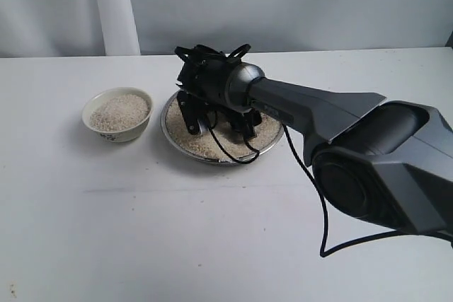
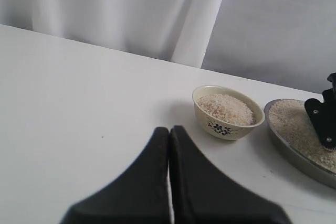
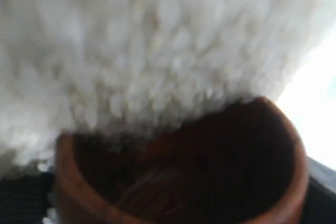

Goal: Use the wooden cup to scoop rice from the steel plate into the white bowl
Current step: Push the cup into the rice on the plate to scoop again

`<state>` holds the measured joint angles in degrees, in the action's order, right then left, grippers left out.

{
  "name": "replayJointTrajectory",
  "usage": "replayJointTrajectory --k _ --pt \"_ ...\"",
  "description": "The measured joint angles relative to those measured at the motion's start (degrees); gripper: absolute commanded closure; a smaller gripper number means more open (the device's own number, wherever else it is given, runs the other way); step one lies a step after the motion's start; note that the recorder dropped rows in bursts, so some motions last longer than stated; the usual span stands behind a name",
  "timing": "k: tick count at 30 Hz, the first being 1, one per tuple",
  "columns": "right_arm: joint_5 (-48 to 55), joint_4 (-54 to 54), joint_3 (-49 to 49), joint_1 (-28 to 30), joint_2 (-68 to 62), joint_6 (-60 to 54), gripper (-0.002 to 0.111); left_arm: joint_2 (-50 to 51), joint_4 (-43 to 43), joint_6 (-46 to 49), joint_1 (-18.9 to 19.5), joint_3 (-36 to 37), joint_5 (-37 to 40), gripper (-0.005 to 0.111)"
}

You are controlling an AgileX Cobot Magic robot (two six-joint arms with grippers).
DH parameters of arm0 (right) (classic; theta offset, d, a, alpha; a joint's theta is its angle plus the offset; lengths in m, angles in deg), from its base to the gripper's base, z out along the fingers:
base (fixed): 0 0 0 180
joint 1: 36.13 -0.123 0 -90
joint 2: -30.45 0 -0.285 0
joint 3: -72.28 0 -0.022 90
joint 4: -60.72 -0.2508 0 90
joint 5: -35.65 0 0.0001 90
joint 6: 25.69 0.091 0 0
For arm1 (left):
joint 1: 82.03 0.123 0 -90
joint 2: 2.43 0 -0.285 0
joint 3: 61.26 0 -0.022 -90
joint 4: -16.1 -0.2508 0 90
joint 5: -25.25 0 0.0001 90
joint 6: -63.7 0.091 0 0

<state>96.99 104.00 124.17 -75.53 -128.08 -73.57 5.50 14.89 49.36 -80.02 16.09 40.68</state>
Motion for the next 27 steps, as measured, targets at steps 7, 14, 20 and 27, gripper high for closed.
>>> replayJointTrajectory --k 7,14,20,27 --pt "-0.7 0.2 0.1 -0.5 -0.1 2.1 0.108 0.0 0.0 0.0 0.0 0.0 0.0 0.107" --pt "-0.9 -3.3 0.6 -0.5 0.0 3.0 0.108 0.0 0.0 0.0 0.0 0.0 0.0 0.107" --pt "-1.0 -5.4 0.6 -0.5 0.4 5.0 0.108 0.0 0.0 0.0 0.0 0.0 0.0 0.107" --pt "-1.2 -7.7 0.6 -0.5 0.7 5.5 0.108 0.0 0.0 0.0 0.0 0.0 0.0 0.107"
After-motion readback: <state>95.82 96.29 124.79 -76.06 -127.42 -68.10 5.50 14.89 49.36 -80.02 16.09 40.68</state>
